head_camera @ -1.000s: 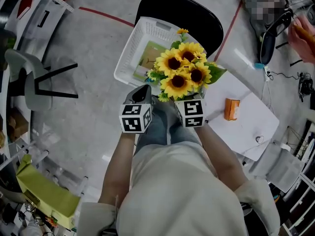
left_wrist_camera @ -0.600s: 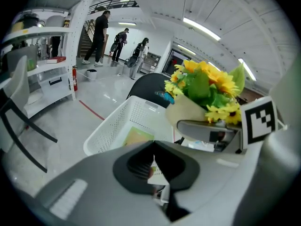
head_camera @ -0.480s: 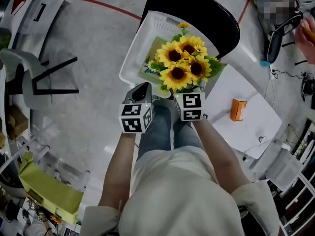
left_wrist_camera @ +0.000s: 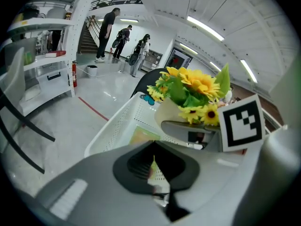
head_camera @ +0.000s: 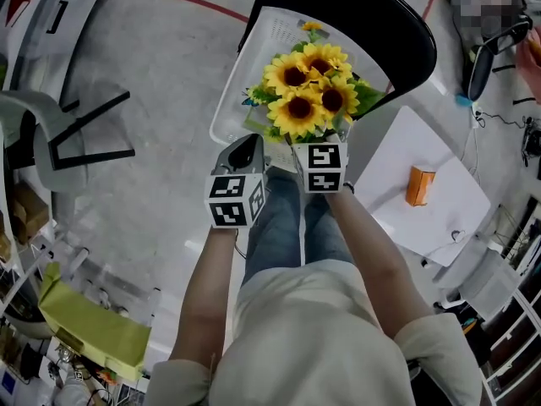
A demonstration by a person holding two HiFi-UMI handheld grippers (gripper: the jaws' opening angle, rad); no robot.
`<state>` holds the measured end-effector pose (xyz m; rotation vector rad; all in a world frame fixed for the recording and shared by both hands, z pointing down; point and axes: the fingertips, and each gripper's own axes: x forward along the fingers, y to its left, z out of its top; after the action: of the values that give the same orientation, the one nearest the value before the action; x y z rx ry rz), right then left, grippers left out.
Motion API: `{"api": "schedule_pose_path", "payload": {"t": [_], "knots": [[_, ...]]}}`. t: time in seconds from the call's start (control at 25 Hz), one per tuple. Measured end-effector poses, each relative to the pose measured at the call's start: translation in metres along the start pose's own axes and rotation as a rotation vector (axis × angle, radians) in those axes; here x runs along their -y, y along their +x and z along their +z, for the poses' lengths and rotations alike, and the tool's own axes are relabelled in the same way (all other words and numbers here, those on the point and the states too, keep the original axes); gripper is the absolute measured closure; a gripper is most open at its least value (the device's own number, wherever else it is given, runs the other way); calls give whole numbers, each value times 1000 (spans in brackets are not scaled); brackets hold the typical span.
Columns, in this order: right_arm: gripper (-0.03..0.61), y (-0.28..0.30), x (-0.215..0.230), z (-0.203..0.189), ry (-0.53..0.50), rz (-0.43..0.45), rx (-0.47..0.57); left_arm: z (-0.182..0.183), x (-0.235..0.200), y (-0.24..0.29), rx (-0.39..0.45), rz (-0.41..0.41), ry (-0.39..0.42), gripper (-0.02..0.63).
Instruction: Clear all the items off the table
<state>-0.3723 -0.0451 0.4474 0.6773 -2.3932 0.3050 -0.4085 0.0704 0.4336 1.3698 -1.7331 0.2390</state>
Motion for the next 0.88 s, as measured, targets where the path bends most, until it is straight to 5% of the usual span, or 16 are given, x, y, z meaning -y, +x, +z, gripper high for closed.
{"api": "schedule_pose_path", "payload": {"t": [0.88], "knots": [[57,110,-6,-34,142,-81,-80,5,-41,34,18,16,-23,604]]}}
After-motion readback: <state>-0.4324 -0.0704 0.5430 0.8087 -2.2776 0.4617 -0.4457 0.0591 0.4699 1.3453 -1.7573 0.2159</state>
